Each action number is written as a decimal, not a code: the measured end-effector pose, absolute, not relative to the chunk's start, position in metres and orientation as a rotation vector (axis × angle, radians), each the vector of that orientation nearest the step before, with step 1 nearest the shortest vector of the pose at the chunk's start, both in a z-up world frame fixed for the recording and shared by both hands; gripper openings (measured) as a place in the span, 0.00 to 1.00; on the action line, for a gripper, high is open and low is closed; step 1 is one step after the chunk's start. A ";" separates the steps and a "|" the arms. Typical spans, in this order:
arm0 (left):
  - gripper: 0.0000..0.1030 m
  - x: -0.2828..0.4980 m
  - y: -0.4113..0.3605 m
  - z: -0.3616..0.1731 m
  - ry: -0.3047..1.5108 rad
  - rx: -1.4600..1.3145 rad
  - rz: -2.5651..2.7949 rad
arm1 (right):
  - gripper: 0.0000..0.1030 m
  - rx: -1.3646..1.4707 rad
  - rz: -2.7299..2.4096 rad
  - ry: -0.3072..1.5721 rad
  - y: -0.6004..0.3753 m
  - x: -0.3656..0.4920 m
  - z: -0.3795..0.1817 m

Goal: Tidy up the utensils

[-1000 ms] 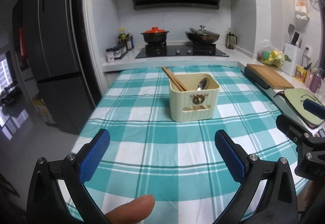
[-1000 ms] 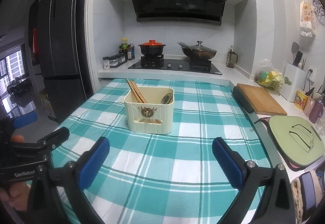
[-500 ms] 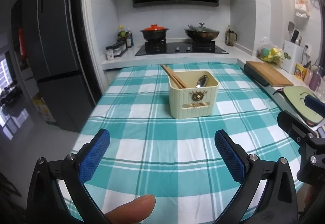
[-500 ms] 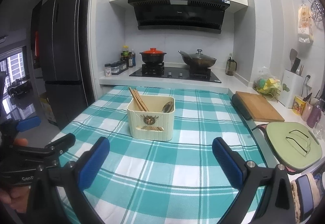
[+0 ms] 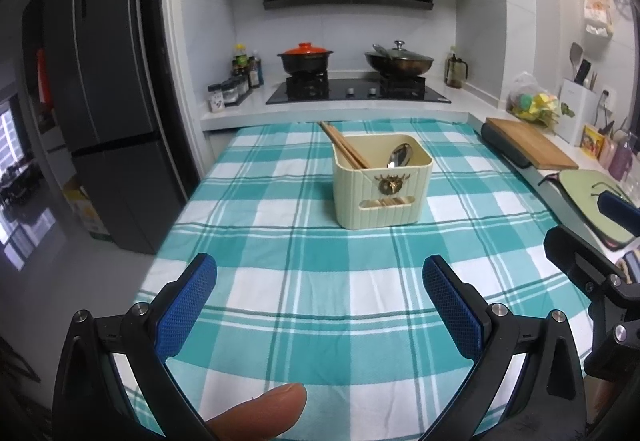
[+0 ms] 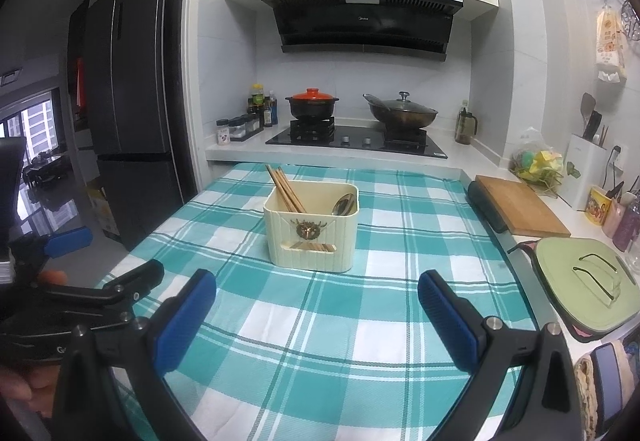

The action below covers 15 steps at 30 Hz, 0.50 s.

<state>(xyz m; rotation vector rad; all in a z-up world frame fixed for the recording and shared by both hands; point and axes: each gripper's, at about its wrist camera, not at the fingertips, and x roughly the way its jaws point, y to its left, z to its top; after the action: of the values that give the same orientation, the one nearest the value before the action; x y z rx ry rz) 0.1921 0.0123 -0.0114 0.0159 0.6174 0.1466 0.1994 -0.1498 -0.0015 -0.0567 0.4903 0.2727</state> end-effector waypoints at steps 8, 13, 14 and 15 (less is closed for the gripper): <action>1.00 0.192 0.013 -0.011 0.618 0.016 0.146 | 1.00 -0.057 0.274 0.490 -0.149 0.199 -0.001; 1.00 0.192 0.012 -0.012 0.619 0.016 0.146 | 1.00 -0.055 0.274 0.490 -0.148 0.199 -0.001; 1.00 0.192 0.012 -0.011 0.619 0.016 0.147 | 1.00 -0.055 0.274 0.491 -0.147 0.199 -0.001; 1.00 0.191 0.011 -0.012 0.620 0.017 0.146 | 1.00 -0.055 0.274 0.491 -0.148 0.199 -0.001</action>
<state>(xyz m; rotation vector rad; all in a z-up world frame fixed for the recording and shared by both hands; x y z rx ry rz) 0.1915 0.0113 -0.0116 0.0167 0.6198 0.1461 0.1991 -0.1477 -0.0015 -0.0553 0.4913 0.2739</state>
